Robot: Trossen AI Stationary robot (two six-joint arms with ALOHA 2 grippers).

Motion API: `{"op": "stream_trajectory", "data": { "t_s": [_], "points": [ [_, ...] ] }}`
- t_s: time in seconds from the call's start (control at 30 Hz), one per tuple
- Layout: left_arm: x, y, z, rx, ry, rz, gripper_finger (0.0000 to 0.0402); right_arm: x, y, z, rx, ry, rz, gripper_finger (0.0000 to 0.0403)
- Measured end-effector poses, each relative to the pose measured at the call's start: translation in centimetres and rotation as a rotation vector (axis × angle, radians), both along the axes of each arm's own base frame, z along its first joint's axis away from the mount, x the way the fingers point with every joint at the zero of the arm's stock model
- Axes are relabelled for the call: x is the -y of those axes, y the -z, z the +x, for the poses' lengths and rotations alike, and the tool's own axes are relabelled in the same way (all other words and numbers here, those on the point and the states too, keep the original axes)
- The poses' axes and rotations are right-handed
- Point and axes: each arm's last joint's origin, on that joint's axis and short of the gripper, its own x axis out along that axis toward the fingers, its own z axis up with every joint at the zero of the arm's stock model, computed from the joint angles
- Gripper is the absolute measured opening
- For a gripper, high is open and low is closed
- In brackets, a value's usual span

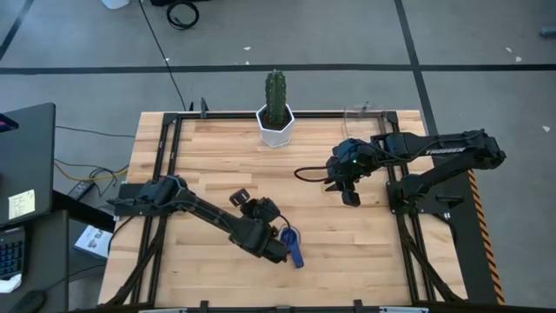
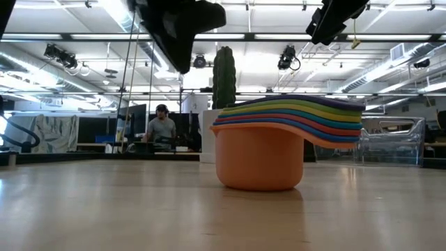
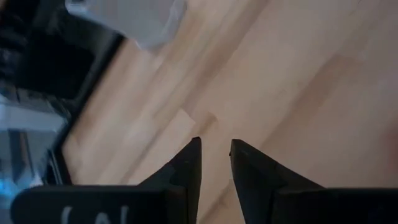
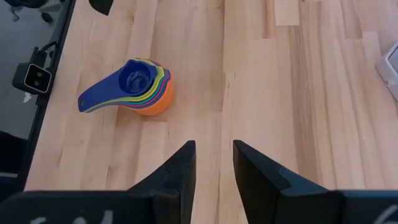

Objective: Nest measuring cups in basket
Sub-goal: Put the stacked measuring cups into the transparent bin

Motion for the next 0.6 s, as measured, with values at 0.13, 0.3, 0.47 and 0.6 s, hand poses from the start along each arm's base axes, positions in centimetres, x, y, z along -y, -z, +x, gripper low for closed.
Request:
{"op": "stream_trajectory", "data": {
  "t_s": [0.13, 0.3, 0.47, 0.6],
  "points": [
    [-1.2, -0.5, 0.7, -0.034, 0.048, 0.057, 0.0091, 0.0, 0.0, 0.0, -0.002, 0.004, 0.004, 0.0111],
    [-3.0, -0.6, 1.3, -0.112, 0.086, 0.095, 0.0091, 0.0, 0.0, 0.0, -0.007, 0.013, 0.026, 0.0111],
    [-3.9, -0.5, 1.8, -0.075, 0.027, 0.031, 0.0091, 0.0, 0.0, 0.0, -0.007, 0.011, 0.026, 0.0111],
    [-3.5, -0.3, 2.1, -0.053, 0.014, -0.048, 0.0091, 0.0, 0.0, 0.0, -0.006, 0.004, 0.023, 0.0111]
  ]
}}
